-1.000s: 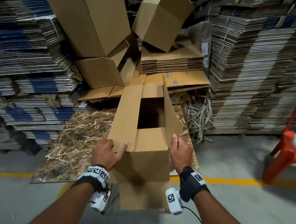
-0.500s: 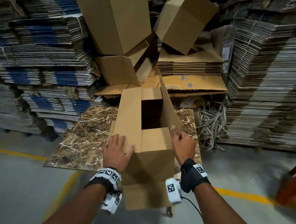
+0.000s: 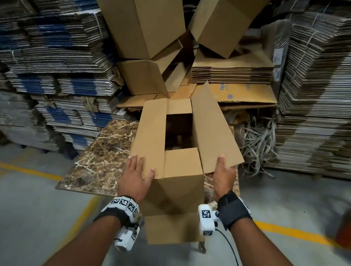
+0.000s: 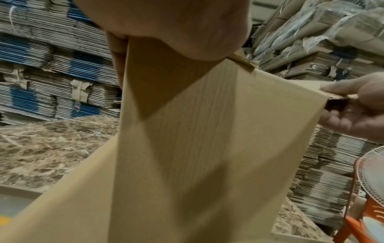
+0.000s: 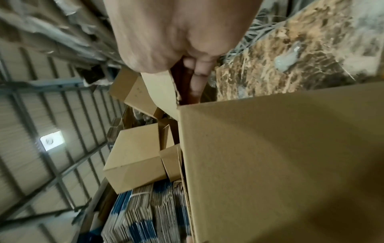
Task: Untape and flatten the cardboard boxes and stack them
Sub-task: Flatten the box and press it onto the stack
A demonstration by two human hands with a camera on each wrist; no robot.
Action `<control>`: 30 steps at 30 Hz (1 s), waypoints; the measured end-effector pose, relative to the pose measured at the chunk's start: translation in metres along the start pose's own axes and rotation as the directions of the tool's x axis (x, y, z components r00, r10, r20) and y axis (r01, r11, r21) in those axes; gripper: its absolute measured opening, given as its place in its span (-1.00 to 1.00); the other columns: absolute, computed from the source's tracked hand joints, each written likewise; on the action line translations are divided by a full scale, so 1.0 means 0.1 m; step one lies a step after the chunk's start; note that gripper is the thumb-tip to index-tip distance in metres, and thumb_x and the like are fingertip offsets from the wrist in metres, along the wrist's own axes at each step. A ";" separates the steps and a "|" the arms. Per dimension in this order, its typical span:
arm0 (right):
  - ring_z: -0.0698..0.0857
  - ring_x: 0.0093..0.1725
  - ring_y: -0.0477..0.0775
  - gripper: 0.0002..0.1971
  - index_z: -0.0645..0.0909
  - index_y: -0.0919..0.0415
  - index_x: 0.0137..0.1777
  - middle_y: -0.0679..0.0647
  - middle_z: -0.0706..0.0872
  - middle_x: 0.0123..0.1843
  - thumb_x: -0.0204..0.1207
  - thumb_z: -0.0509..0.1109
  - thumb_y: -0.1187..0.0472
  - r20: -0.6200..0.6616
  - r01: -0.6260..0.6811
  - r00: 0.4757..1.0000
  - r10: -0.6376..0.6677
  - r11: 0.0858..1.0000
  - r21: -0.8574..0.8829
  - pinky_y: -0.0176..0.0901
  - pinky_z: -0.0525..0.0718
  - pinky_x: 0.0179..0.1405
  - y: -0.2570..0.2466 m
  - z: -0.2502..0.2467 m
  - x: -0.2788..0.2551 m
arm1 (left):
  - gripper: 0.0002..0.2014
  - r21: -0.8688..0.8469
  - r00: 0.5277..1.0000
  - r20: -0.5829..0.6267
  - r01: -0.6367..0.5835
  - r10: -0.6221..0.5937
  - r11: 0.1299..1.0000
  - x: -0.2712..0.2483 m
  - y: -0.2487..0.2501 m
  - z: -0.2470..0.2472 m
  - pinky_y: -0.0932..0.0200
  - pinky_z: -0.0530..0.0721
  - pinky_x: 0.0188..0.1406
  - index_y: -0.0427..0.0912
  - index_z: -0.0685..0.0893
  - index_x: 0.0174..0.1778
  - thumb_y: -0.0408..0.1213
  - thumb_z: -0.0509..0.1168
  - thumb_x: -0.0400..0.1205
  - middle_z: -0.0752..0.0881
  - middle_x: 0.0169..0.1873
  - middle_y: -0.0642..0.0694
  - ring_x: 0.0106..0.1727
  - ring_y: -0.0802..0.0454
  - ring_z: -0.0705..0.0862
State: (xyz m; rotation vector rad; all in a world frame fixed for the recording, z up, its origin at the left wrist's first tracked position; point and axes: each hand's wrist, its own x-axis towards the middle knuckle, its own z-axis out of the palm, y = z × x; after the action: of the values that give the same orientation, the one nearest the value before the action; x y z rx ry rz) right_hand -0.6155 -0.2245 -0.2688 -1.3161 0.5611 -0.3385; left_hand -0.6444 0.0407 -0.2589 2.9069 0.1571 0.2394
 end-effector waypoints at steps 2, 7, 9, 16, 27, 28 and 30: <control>0.77 0.16 0.19 -0.73 0.57 0.04 0.04 0.11 0.79 0.16 0.67 0.36 -0.16 0.084 -0.096 0.993 0.087 0.990 0.108 0.20 0.74 0.26 0.08 0.00 0.08 | -0.30 -0.011 1.000 -0.015 0.023 -0.023 1.000 -0.06 0.01 0.01 -0.18 0.27 0.72 -0.04 0.18 0.79 0.26 -0.06 0.78 0.10 0.80 -0.08 0.82 -0.06 -0.02; 0.81 0.11 0.20 -0.71 0.60 0.10 0.26 0.16 0.81 0.16 0.68 0.39 -0.06 0.173 -0.299 0.949 0.264 0.929 0.218 0.18 0.85 0.03 0.06 0.04 0.20 | -0.29 0.006 0.996 -0.028 0.083 -0.083 0.997 -0.16 0.04 0.06 -0.23 0.35 0.67 -0.04 0.21 0.78 0.27 -0.06 0.76 0.14 0.79 -0.09 0.81 -0.07 0.01; 0.80 -0.02 0.17 -0.69 0.63 0.16 0.28 0.14 0.81 0.07 0.68 0.39 -0.02 0.152 -0.357 0.932 0.330 0.910 0.212 0.06 0.83 -0.10 0.13 0.05 0.23 | -0.29 0.004 0.996 -0.020 0.093 -0.093 0.996 -0.16 0.06 0.05 -0.23 0.35 0.67 -0.03 0.20 0.78 0.28 -0.08 0.76 0.11 0.80 -0.08 0.81 -0.06 -0.02; 0.49 -0.65 -0.08 -0.74 0.51 0.22 0.20 0.14 0.58 -0.33 0.78 0.28 0.01 0.252 -0.588 0.798 0.547 0.798 0.133 -0.37 0.46 -0.72 0.29 -0.01 0.33 | -0.29 0.018 0.996 0.004 0.088 -0.088 0.996 -0.13 0.08 0.02 -0.24 0.28 0.71 -0.05 0.16 0.79 0.27 -0.10 0.78 0.08 0.81 -0.10 0.82 -0.08 -0.04; 0.14 0.78 0.21 -0.38 0.25 0.15 0.75 0.17 0.18 0.80 0.81 -0.08 -0.17 0.392 0.266 0.920 0.002 0.733 -0.627 0.22 0.03 0.75 0.12 0.12 0.02 | -0.26 0.051 0.996 0.026 0.081 -0.083 0.995 -0.13 0.08 0.01 -0.31 0.28 0.69 -0.06 0.13 0.80 0.29 -0.19 0.75 0.06 0.81 -0.12 0.81 -0.12 -0.04; 0.04 0.80 0.19 -0.30 0.13 0.15 0.79 0.15 0.08 0.82 0.79 -0.13 -0.26 0.424 0.274 0.905 0.031 0.719 -0.639 0.16 -0.06 0.74 0.14 0.15 -0.04 | -0.27 0.051 0.996 0.020 0.083 -0.084 0.995 -0.14 0.09 0.00 -0.30 0.28 0.69 -0.06 0.14 0.80 0.28 -0.17 0.76 0.08 0.80 -0.12 0.81 -0.12 -0.03; 0.09 0.79 0.23 -0.27 0.06 0.14 0.81 0.15 0.10 0.82 0.78 -0.07 -0.29 0.454 0.267 0.889 0.064 0.731 -0.627 0.16 0.03 0.73 0.19 0.18 -0.08 | -0.28 0.048 0.996 0.007 0.090 -0.090 0.995 -0.16 0.08 0.00 -0.26 0.29 0.70 -0.05 0.15 0.80 0.28 -0.15 0.77 0.08 0.81 -0.11 0.82 -0.11 -0.03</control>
State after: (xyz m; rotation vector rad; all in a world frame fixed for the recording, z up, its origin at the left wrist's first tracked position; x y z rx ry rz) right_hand -0.6127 -0.2010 -0.2830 -2.0779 0.2010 0.1180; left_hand -0.6596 0.0305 -0.2592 2.9383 0.2958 0.2105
